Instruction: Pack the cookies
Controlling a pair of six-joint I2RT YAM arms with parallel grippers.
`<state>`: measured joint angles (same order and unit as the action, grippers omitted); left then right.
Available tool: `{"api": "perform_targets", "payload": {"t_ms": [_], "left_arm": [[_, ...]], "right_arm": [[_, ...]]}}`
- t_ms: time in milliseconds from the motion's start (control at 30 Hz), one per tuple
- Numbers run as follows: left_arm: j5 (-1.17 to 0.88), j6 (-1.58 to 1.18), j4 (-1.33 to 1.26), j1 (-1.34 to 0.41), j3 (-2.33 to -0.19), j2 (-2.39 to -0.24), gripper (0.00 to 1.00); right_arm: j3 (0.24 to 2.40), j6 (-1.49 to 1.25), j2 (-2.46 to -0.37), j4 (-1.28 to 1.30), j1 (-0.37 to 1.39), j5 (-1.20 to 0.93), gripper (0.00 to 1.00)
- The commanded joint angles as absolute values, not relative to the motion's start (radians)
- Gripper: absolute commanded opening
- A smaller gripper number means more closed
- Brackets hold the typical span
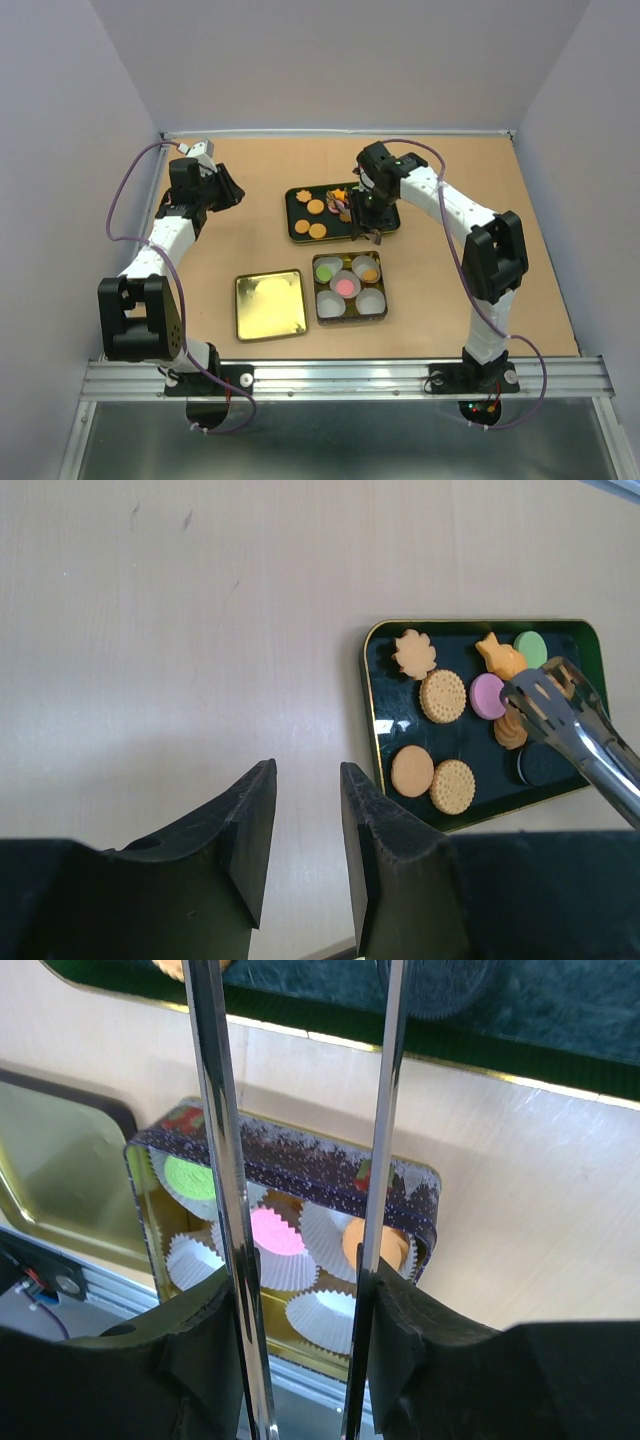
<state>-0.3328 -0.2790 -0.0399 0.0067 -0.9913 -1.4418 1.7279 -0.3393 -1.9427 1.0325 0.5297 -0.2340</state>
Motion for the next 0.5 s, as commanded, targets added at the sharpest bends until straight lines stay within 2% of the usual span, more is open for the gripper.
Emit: {"api": "perform_targets", "payload": {"t_ms": [0, 467], "left_arm": [[-0.342, -0.282, -0.064, 0.003, -1.003, -1.419, 0.43], [-0.347, -0.284, -0.064, 0.003, -1.002, -1.417, 0.42]], "right_arm": [[1.686, -0.344, -1.908, 1.009, 0.528, -0.275, 0.48], [1.687, -0.341, -1.954, 0.996, 0.528, -0.268, 0.49]]}}
